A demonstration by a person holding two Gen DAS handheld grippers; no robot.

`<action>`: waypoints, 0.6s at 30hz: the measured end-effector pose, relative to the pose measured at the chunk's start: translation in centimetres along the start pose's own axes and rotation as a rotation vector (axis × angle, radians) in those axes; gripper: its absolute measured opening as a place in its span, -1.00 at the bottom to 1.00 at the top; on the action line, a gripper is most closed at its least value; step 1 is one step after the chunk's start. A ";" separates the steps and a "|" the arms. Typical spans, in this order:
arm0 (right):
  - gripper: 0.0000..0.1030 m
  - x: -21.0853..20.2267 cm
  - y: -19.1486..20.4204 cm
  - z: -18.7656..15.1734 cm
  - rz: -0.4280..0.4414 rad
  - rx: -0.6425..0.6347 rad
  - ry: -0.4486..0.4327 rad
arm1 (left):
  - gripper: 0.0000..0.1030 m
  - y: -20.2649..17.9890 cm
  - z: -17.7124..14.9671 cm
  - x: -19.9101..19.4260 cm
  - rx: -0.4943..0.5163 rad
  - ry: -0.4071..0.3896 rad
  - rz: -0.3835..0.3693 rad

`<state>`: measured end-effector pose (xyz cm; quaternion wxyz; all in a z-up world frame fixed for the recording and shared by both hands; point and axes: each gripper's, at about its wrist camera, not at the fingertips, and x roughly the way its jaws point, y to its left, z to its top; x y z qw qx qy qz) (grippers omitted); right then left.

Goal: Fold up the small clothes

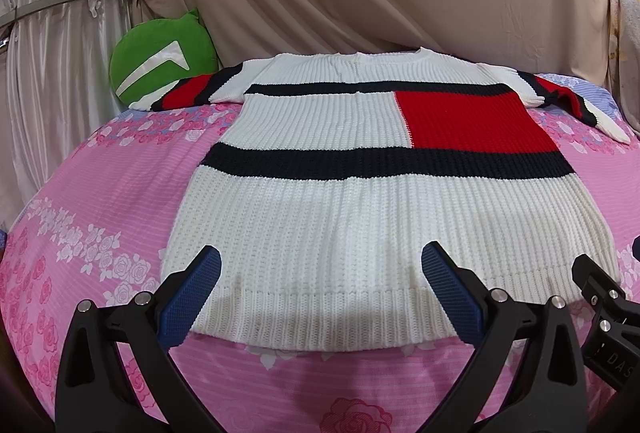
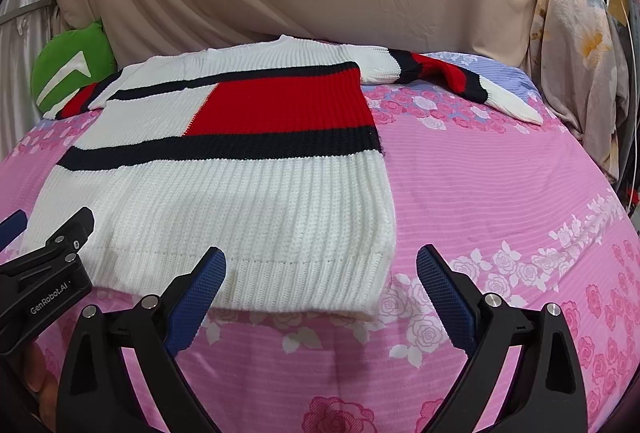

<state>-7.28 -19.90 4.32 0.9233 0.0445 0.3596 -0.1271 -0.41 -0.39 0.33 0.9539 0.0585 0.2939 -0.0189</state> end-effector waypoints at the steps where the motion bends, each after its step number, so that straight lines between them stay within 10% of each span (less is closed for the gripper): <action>1: 0.84 0.0 0.0 0.0 0.000 0.000 0.000 | 0.91 0.0 0.0 0.0 0.000 -0.001 0.000; 18: 0.84 -0.1 0.0 0.1 0.001 0.001 0.000 | 0.91 -0.2 0.2 -0.1 0.003 -0.004 0.000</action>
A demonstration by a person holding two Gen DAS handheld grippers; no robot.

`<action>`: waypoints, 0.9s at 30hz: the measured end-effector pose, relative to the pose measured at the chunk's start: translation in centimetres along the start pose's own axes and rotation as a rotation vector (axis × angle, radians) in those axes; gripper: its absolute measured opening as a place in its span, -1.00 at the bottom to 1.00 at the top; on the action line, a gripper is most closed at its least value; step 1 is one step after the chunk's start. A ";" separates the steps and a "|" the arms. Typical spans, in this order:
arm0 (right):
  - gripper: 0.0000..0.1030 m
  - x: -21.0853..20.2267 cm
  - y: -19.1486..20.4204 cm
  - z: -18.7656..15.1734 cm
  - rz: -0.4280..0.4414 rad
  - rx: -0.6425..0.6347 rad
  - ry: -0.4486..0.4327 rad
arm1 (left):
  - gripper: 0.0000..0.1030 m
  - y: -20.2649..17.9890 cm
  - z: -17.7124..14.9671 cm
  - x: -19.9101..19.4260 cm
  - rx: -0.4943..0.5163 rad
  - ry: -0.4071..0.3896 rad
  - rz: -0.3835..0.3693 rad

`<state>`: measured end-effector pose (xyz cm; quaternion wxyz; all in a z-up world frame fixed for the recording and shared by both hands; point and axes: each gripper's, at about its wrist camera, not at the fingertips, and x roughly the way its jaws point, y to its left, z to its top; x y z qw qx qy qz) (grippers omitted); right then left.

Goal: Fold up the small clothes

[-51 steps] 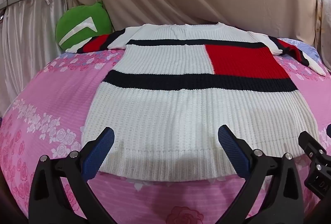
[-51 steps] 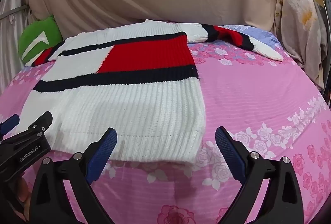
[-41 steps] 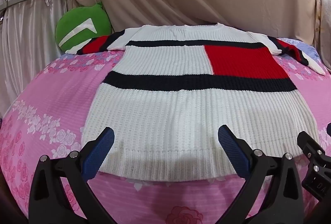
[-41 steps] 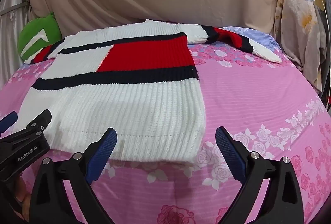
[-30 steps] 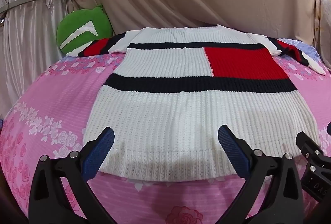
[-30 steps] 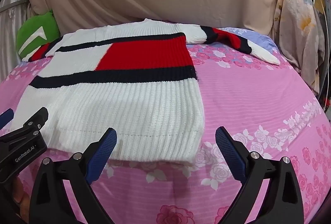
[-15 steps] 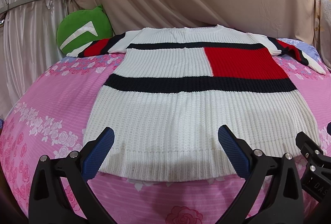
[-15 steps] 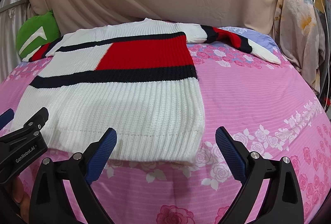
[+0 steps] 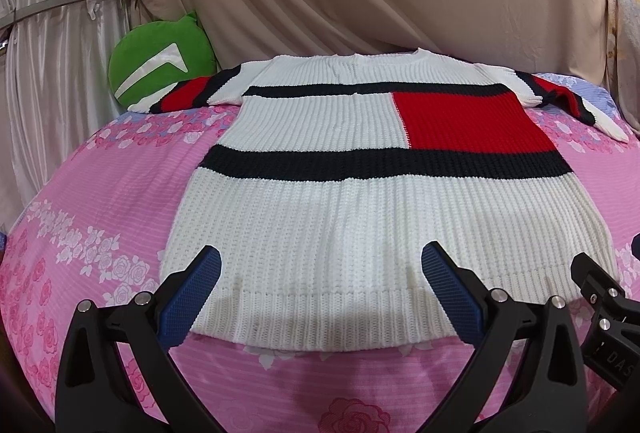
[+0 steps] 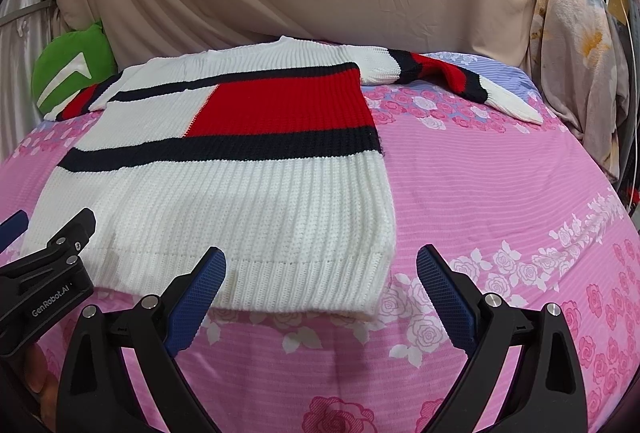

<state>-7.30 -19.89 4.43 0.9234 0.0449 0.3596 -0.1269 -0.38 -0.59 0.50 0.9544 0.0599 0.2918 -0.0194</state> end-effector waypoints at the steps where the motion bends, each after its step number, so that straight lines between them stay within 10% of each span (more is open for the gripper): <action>1: 0.84 0.0 0.0 0.0 0.000 0.000 0.000 | 0.91 0.0 0.0 0.0 0.000 0.000 0.000; 27: 0.85 0.0 0.0 0.0 0.000 0.001 0.000 | 0.91 0.2 0.1 0.0 0.001 -0.004 0.001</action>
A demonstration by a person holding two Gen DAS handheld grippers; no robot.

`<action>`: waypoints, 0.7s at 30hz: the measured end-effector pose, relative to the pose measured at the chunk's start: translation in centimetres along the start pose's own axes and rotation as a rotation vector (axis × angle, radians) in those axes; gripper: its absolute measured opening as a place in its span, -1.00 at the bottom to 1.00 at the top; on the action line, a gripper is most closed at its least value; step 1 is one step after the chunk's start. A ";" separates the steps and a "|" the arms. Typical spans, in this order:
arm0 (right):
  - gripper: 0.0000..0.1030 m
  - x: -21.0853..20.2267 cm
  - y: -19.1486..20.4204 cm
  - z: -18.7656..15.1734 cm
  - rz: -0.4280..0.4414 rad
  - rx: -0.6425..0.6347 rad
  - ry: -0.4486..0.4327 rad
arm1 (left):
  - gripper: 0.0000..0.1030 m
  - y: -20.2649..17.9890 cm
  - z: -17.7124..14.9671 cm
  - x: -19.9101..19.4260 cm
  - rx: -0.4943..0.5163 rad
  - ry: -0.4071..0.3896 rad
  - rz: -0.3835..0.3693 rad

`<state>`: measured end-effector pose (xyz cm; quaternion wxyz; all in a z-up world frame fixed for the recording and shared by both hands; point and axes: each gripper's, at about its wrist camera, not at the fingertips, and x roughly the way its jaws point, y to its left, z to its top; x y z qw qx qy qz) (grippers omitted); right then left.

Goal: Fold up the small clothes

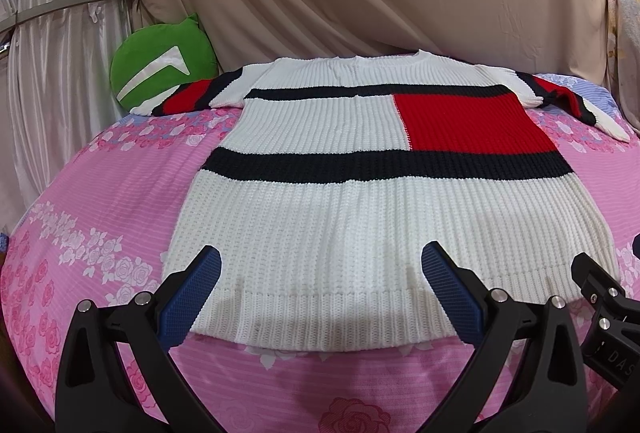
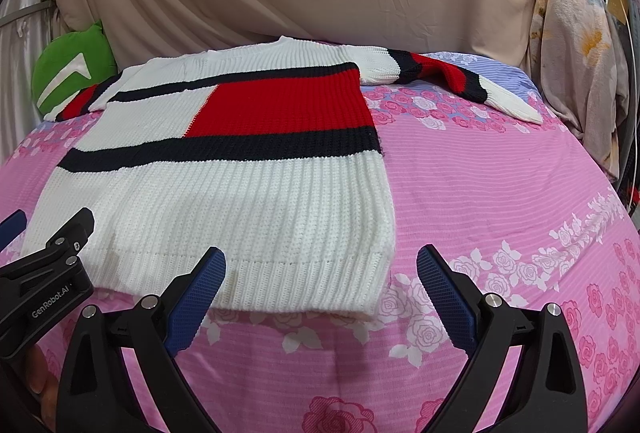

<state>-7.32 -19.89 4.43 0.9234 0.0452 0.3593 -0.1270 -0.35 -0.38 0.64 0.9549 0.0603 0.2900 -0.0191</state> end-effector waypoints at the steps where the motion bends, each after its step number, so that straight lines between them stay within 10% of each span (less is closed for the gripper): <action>1: 0.85 0.0 0.0 0.0 0.000 0.000 0.000 | 0.91 0.0 0.0 0.0 0.000 0.000 0.000; 21: 0.85 0.1 0.2 -0.2 0.000 0.001 0.004 | 0.91 -0.2 -0.1 0.1 0.003 0.004 -0.001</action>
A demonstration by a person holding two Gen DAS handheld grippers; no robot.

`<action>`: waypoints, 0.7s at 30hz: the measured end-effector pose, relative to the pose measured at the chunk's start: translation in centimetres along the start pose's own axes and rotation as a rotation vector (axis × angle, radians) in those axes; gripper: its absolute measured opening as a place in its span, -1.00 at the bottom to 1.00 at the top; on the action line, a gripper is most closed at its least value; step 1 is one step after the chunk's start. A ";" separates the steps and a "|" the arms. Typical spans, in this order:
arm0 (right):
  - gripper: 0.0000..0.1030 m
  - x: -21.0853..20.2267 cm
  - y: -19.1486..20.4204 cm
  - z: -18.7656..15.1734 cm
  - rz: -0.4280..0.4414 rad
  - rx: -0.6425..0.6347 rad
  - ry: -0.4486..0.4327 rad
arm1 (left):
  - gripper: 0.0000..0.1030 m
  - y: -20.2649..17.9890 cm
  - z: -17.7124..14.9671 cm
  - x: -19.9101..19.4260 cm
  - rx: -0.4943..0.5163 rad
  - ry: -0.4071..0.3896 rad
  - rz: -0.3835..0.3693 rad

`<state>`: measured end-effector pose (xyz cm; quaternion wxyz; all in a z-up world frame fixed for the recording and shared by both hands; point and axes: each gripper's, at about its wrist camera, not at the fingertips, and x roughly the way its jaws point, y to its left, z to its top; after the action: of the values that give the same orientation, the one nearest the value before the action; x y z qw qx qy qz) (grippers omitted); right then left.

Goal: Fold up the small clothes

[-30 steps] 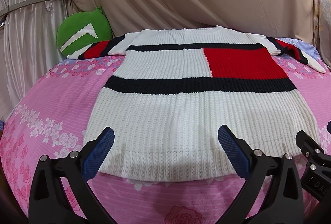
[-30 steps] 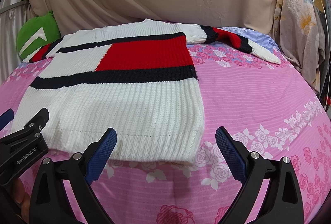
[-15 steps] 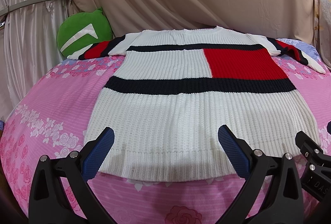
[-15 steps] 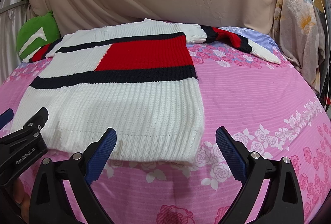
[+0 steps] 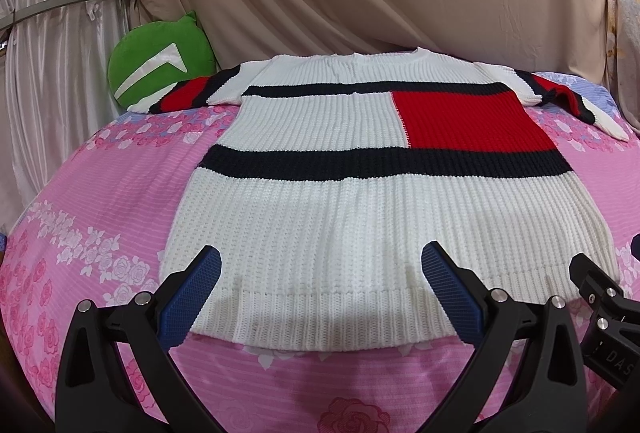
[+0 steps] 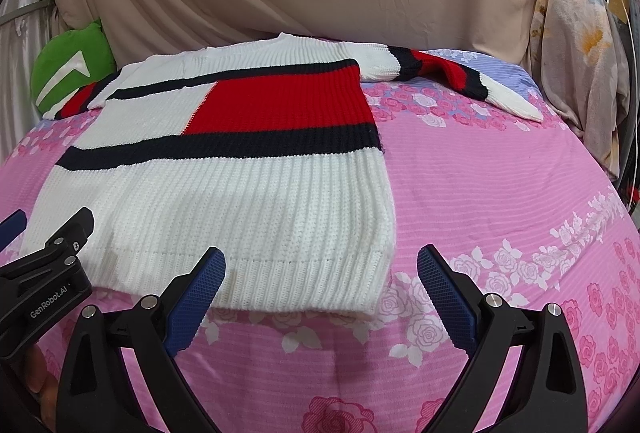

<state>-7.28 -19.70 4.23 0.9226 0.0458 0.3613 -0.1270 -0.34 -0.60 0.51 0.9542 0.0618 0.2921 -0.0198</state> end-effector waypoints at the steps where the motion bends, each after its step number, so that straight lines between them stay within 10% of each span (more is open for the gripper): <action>1: 0.85 0.0 0.0 0.0 0.000 0.000 0.000 | 0.91 0.0 0.0 0.0 0.000 0.000 0.000; 9: 0.84 1.7 -2.5 1.2 0.202 0.070 0.097 | 0.91 0.7 0.1 0.6 -0.020 0.023 -0.110; 21: 0.86 11.9 -31.0 11.4 0.170 0.709 -0.060 | 0.91 7.6 7.8 1.5 -0.114 -0.120 -0.135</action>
<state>0.35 -54.01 4.76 0.8669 0.3888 0.2626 -0.1686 5.80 5.96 6.87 0.9684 -0.0135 0.2387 -0.0709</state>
